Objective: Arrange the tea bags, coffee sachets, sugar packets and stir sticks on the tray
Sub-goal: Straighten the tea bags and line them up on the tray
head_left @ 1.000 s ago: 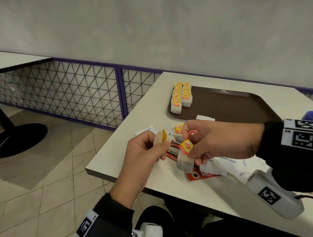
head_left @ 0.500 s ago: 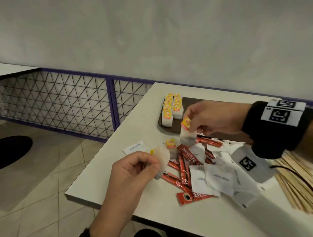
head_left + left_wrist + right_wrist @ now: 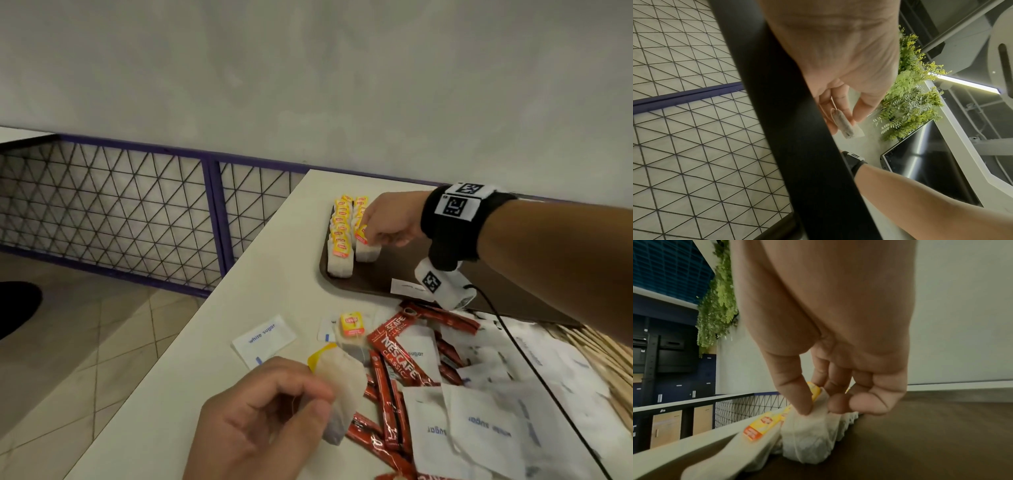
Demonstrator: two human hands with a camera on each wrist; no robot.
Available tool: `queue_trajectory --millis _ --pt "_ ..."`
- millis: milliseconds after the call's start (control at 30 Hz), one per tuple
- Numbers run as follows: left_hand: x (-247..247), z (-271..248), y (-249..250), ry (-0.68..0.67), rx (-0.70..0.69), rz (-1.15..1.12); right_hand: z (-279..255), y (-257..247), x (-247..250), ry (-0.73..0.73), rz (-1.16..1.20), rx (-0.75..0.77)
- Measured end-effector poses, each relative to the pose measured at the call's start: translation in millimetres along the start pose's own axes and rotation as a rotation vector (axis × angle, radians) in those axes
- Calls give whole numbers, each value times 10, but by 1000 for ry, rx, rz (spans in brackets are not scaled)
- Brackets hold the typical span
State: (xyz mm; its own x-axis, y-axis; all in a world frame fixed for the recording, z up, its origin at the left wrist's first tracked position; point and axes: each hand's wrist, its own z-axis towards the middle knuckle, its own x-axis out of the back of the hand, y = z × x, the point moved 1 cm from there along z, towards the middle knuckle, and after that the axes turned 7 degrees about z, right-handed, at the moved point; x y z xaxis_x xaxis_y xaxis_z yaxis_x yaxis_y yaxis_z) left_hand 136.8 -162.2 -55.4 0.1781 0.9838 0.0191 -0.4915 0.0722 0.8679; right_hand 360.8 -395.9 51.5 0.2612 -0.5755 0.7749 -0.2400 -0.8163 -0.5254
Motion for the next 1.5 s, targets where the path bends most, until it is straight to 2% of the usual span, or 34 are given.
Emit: queue_trajectory --millis 100,233,367,500,567,667,800,867,933,1000,1067,1133,1233,1333,1500 --pt "25 1 -39 -32 -16 68 67 13 -48 39 -96 38" --pt "18 -26 -25 13 16 62 40 -14 -53 138 -143 91" --pt "-21 -67 6 23 25 67 23 18 -82 144 -77 103" --pt "-27 -69 5 48 24 59 58 88 -60 190 55 29" --pt "-19 -68 -7 45 19 62 53 129 -75 166 192 -58" --pt "-19 -71 -10 40 16 54 15 159 -154 33 324 -159" --pt "-38 -68 -10 71 46 64 1 152 -187 -30 489 -176" --pt "-54 -72 -8 80 62 69 -19 150 -156 23 429 -132" --pt "-69 -79 12 89 88 71 -108 138 -81 147 243 -36" --pt "-87 -88 52 89 84 111 -361 89 -39 192 205 75" --pt "-108 -98 74 85 79 155 -762 -2 -103 45 335 171" --pt "-131 -109 77 83 69 187 -1211 -72 -252 -199 419 218" --pt "-167 -123 129 54 59 260 -1731 -90 -537 -449 329 176" --pt "-173 -143 152 39 92 280 -1966 -29 -739 -508 214 218" --pt "-149 -141 212 96 200 155 -2067 55 -760 -342 282 295"
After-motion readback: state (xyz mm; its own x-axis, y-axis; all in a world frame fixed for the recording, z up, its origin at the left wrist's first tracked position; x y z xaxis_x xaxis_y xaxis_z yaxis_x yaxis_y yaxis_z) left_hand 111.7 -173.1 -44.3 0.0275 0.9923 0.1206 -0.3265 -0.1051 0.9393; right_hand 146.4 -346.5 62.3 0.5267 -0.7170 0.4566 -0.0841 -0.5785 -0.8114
